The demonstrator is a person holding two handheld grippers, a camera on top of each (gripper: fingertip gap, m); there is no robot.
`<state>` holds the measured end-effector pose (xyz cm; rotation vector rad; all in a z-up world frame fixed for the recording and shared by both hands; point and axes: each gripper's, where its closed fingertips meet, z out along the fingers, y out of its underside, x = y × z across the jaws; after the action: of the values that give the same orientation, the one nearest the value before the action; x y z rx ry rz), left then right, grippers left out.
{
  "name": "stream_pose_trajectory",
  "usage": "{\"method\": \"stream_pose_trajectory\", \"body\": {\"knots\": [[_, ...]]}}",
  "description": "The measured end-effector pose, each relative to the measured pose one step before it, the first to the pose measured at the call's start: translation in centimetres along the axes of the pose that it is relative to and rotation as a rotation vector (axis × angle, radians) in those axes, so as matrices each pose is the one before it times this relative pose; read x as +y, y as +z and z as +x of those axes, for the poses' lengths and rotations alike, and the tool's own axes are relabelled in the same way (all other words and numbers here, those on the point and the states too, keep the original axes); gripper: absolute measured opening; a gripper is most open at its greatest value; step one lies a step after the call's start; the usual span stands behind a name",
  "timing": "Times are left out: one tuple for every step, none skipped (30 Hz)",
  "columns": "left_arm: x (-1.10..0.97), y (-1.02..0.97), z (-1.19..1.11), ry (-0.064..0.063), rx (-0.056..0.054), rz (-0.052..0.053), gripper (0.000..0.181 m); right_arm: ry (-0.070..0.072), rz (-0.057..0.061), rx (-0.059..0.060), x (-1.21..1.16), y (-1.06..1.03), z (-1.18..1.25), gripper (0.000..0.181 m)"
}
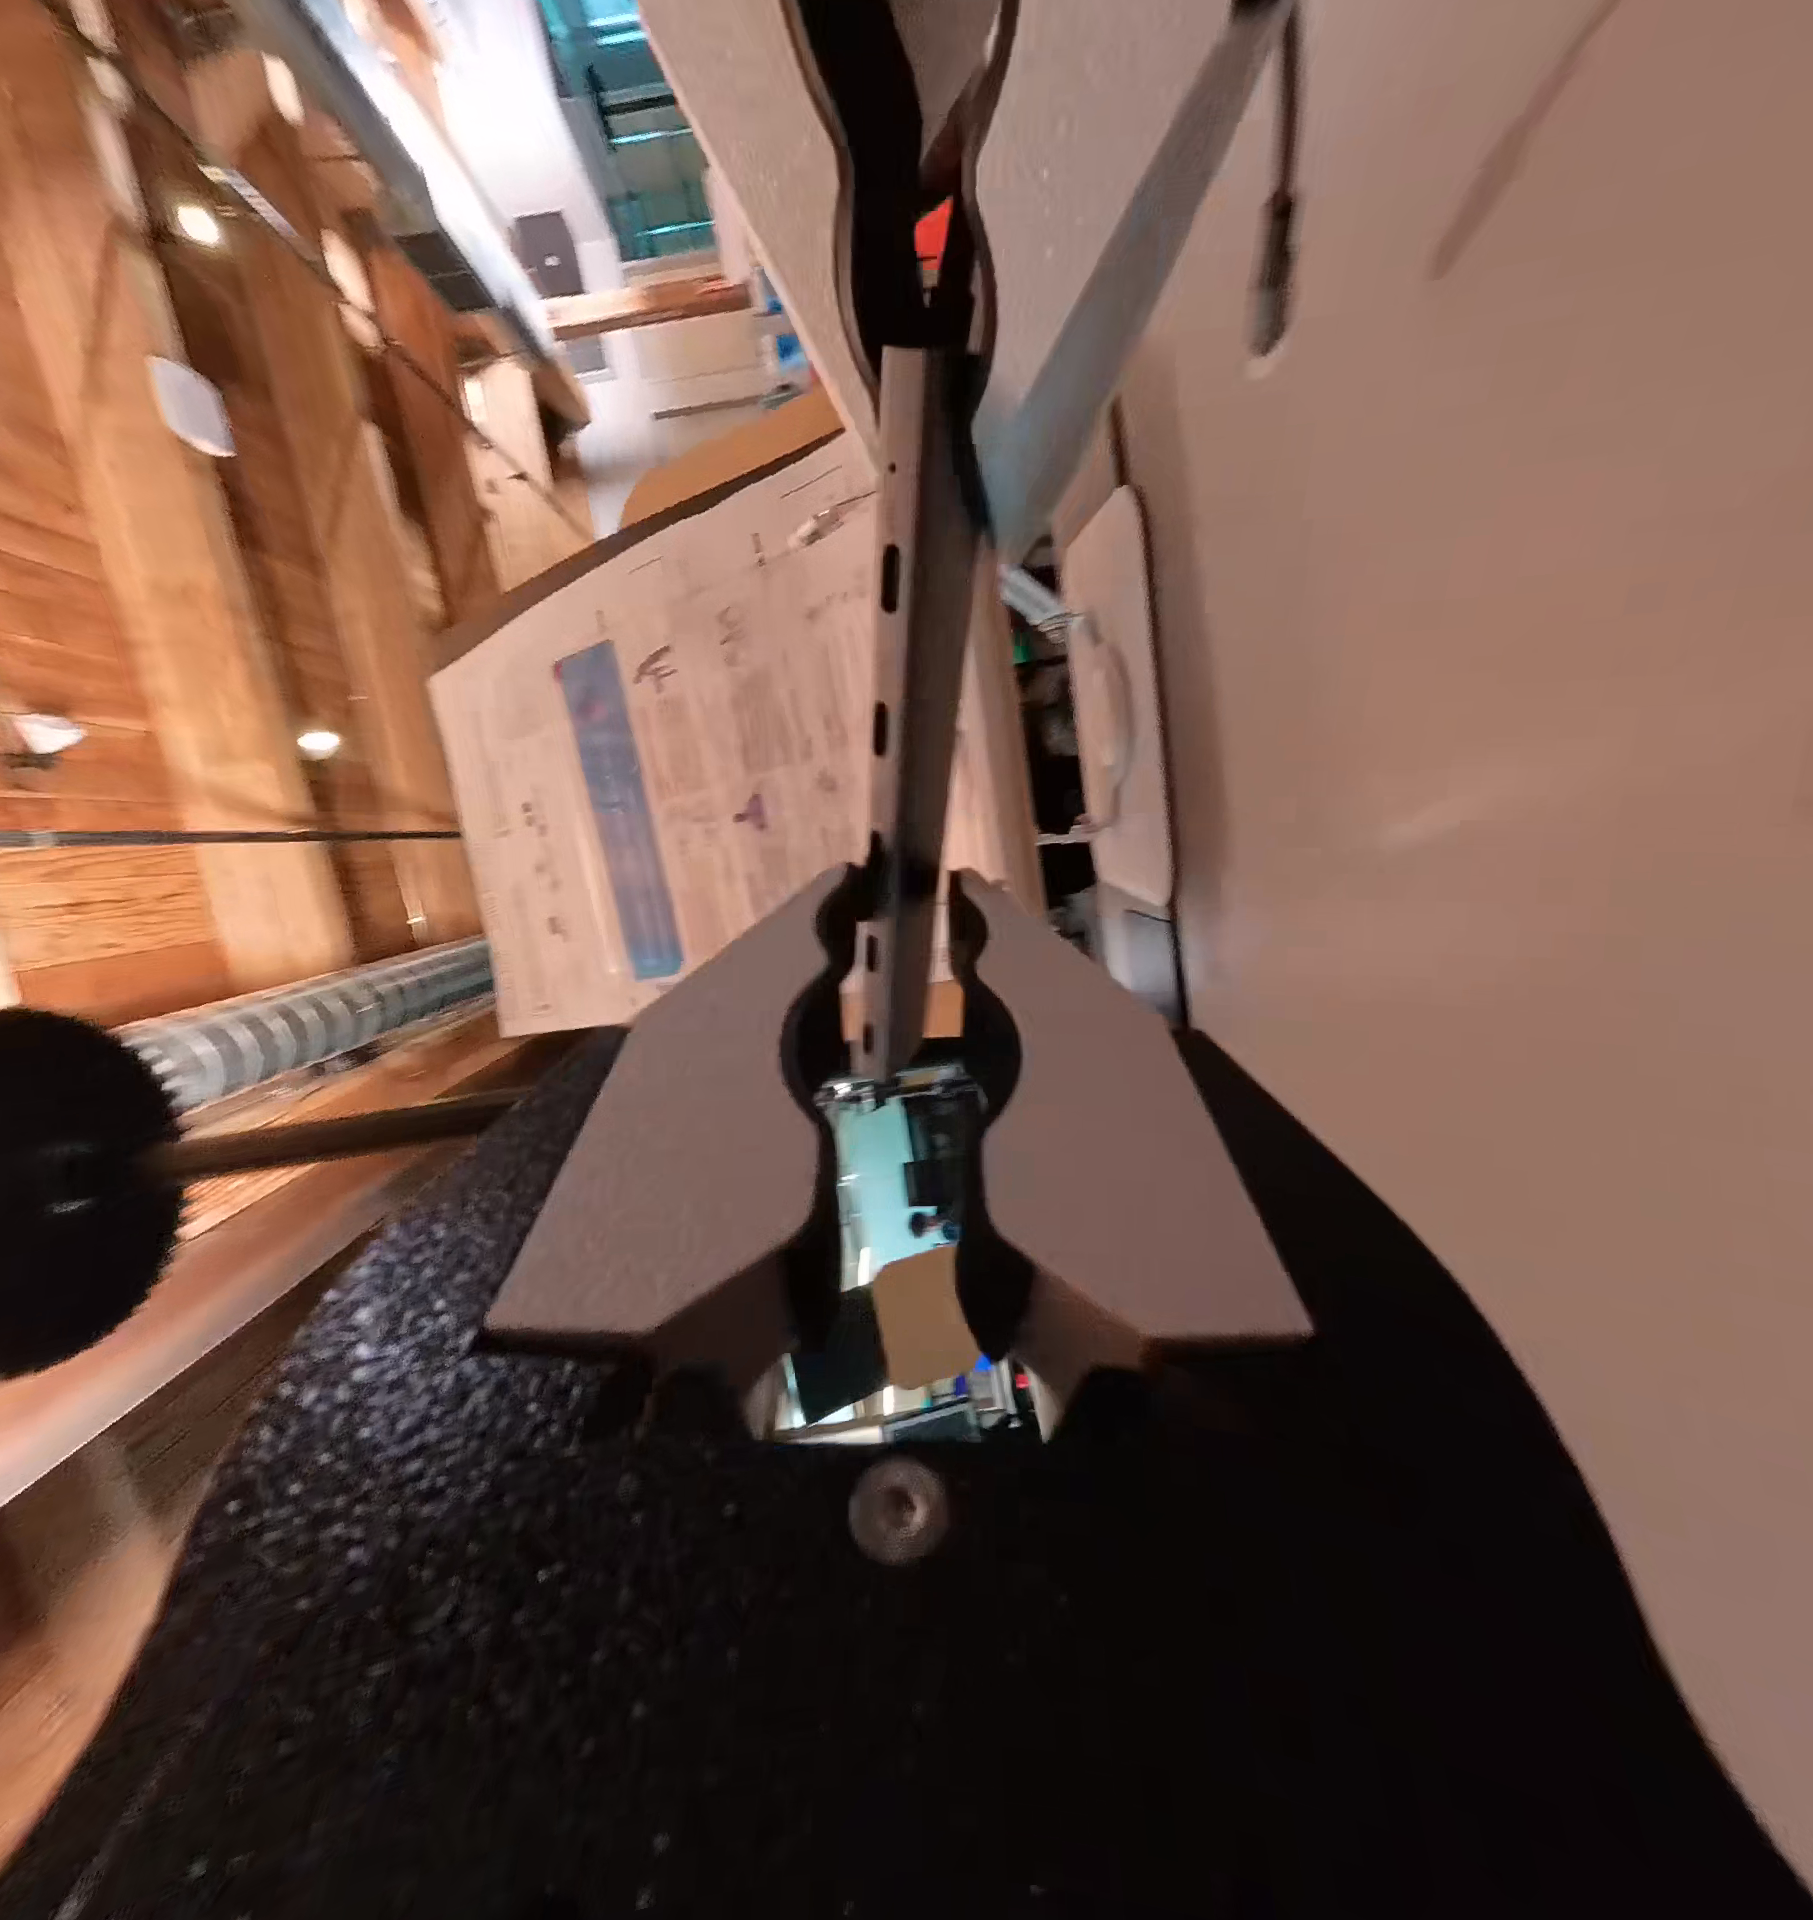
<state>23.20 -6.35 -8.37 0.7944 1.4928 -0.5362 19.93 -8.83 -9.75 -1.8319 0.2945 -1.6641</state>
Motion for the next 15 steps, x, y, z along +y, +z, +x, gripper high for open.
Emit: {"method": "stream_pose_trajectory", "body": {"knots": [[0.039, 0.355, -0.064, 0.0041, -0.0312, -0.0027, 0.014, 0.0232, 0.0088, -0.0055, -0.126, 0.022, -0.028, 0.007], [-0.001, 0.312, 0.124, -0.0050, -0.0128, -0.0022, 0.014, 0.0123, -0.0001, -0.0036, 0.023, 0.041, -0.057, 0.007], [-0.001, 0.280, 0.187, -0.0155, -0.0048, -0.0061, 0.014, 0.0060, 0.0021, -0.0026, 0.011, 0.040, -0.048, 0.007], [-0.052, 0.230, 0.052, -0.0231, -0.0148, 0.0017, 0.013, 0.0076, 0.0070, 0.0025, -0.063, 0.005, 0.100, 0.008], [-0.083, 0.132, -0.128, -0.0162, -0.0284, 0.0128, 0.012, 0.0206, 0.0128, -0.0024, -0.047, -0.058, 0.048, 0.009], [-0.065, 0.032, -0.232, -0.0055, -0.0319, 0.0106, 0.011, 0.0450, 0.0226, -0.0098, -0.105, -0.188, 0.058, 0.011], [-0.103, -0.030, -0.306, -0.0039, -0.0299, 0.0046, 0.009, 0.0680, 0.0367, -0.0183, -0.339, -0.156, 0.022, 0.015], [-0.187, -0.073, -0.481, -0.0005, -0.0365, 0.0050, 0.008, 0.0827, 0.0478, -0.0288, -0.509, -0.277, -0.019, 0.018], [-0.156, -0.030, -0.487, 0.0044, -0.0339, 0.0016, 0.008, 0.1019, 0.0479, -0.0166, -0.519, -0.272, 0.241, 0.025], [-0.119, 0.032, -0.483, 0.0007, -0.0303, 0.0009, 0.008, 0.1089, 0.0327, 0.0080, -0.254, -0.175, 0.636, 0.040], [-0.043, 0.099, -0.510, -0.0015, -0.0303, -0.0042, 0.008, 0.0982, 0.0152, 0.0091, -0.009, -0.070, 0.624, 0.049], [0.089, 0.171, -0.412, 0.0035, -0.0237, -0.0139, 0.008, 0.0906, 0.0168, -0.0059, -0.054, -0.040, 0.355, 0.056], [0.295, 0.282, -0.281, 0.0055, -0.0164, -0.0263, 0.008, 0.0903, 0.0363, 0.0038, -0.408, -0.112, 0.347, 0.064], [0.403, 0.331, -0.136, 0.0049, -0.0108, -0.0323, 0.008, 0.0772, 0.0417, 0.0226, -0.571, -0.192, 0.521, 0.065], [0.253, 0.287, -0.098, -0.0001, -0.0104, -0.0214, 0.008, 0.0573, 0.0340, 0.0223, -0.497, -0.158, 0.466, 0.064]]}}
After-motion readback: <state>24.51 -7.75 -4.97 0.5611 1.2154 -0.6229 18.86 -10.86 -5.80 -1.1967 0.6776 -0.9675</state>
